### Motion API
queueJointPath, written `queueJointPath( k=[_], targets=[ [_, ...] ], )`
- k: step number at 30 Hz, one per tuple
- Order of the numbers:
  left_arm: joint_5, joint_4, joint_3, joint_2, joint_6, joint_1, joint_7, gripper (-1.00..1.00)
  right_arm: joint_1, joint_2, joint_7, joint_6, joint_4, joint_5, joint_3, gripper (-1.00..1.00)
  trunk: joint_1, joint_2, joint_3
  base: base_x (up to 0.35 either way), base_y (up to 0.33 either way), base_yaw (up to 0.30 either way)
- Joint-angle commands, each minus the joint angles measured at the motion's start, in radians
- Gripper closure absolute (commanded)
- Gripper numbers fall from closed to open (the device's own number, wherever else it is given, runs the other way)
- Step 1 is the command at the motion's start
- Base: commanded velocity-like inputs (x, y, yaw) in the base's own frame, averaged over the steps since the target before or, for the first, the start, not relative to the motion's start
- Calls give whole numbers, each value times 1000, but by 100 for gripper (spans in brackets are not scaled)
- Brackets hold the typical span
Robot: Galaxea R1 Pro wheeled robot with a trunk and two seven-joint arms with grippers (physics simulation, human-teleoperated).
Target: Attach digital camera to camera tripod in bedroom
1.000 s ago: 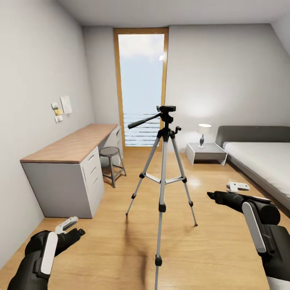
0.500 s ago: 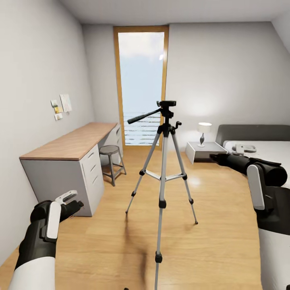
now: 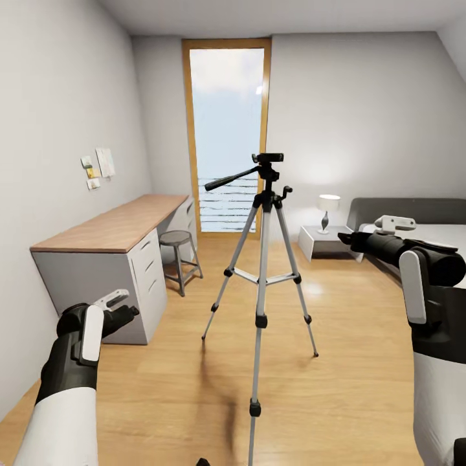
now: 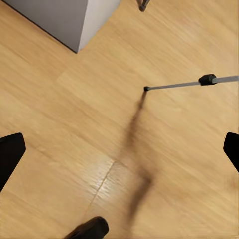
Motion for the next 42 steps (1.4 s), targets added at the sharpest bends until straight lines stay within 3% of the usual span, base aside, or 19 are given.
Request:
queueJointPath(
  k=[1,4,5,10,17,28,35,42],
  targets=[
    [10,5,-7,0,3,-3,9,-100,-1,0,1,4,-1,-1,-1,-100,4,-8,-4,0,0,0],
    [9,18,-42,5,3,-2,9,-100,9,0,1,4,2,2,-1,-100,15,-29,-14,0,0,0],
    [7,26,-72,8,3,1,10,-100,34,1,0,4,4,3,-2,-100,19,-36,-17,0,0,0],
    [6,65,-99,11,3,3,11,-100,90,1,1,4,5,0,-2,-100,38,-71,-33,0,0,0],
    [10,147,-164,11,3,3,1,-100,174,1,1,4,5,-3,-2,-100,65,-120,-54,0,0,0],
    [14,200,-181,13,3,3,-4,-100,227,0,4,4,4,-3,-1,-100,107,-197,-89,0,0,0],
    [14,202,-181,13,3,3,-4,-100,231,0,5,4,4,-3,-1,-100,134,-246,-111,0,0,0],
    [14,208,-176,14,3,3,-4,-100,262,13,3,4,10,3,3,-100,161,-295,-133,0,0,0]
  ],
)
